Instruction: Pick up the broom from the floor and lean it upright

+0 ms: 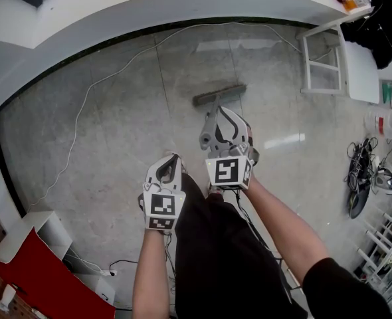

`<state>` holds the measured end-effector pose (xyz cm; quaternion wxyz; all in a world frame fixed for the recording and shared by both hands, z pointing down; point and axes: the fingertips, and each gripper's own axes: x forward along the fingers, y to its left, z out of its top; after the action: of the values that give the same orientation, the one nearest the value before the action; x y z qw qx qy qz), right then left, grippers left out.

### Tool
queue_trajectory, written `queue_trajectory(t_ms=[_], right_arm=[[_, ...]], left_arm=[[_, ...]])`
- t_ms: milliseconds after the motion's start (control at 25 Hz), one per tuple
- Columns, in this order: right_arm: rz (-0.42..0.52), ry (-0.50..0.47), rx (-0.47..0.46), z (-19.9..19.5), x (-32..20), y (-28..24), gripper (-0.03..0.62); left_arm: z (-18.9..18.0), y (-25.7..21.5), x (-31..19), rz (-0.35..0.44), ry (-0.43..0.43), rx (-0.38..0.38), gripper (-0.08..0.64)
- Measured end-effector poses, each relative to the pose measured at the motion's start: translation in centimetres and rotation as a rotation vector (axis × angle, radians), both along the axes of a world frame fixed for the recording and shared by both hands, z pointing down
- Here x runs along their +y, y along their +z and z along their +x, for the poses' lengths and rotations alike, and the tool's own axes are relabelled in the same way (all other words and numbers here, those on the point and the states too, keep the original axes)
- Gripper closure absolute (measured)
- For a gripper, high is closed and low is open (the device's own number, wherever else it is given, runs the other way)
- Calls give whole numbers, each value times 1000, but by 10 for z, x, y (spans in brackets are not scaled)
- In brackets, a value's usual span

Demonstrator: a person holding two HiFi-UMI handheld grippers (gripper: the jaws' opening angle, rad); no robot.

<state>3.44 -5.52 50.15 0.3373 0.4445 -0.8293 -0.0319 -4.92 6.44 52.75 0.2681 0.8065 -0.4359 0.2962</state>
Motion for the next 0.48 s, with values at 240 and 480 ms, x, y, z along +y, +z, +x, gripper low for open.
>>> queue_trajectory(t_ms=[240,480], right_arm=[[3,1,2,4,-2,-1,477],[0,-8,9,12,3,-3,477]], left_arm=[[1,0,-2,1,0,-1,554],[11,-4,-4,3,9,-3,554]])
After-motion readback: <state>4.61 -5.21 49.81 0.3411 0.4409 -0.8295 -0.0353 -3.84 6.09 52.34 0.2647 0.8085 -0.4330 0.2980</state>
